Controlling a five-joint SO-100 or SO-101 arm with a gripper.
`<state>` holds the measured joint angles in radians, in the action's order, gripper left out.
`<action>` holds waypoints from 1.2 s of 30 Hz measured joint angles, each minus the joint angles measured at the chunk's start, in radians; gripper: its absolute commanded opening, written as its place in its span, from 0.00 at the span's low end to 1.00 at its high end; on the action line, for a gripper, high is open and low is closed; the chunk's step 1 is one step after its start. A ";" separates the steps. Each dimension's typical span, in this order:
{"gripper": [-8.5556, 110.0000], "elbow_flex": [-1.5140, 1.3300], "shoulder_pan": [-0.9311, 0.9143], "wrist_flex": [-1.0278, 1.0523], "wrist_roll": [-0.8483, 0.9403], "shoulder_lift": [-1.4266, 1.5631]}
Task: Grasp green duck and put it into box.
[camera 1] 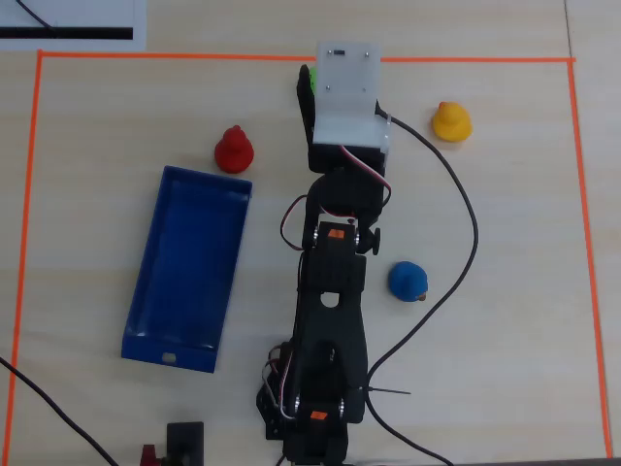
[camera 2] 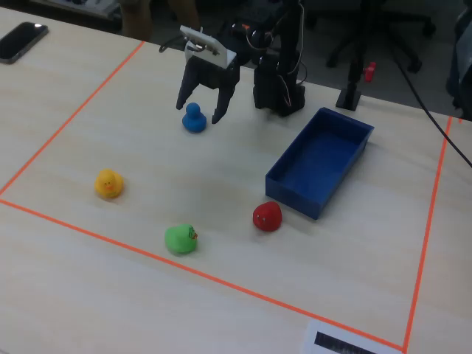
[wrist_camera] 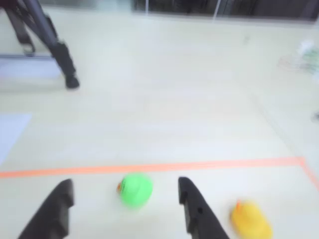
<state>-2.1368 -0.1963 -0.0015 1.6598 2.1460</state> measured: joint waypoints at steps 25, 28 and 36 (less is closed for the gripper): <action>0.35 -0.175 0.109 -0.825 0.141 -0.541; 0.35 -0.175 0.106 -0.853 0.130 -0.612; 0.35 -0.107 0.049 -0.848 0.054 -0.695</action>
<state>-2.2442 -0.1473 -0.8498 1.7135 1.4511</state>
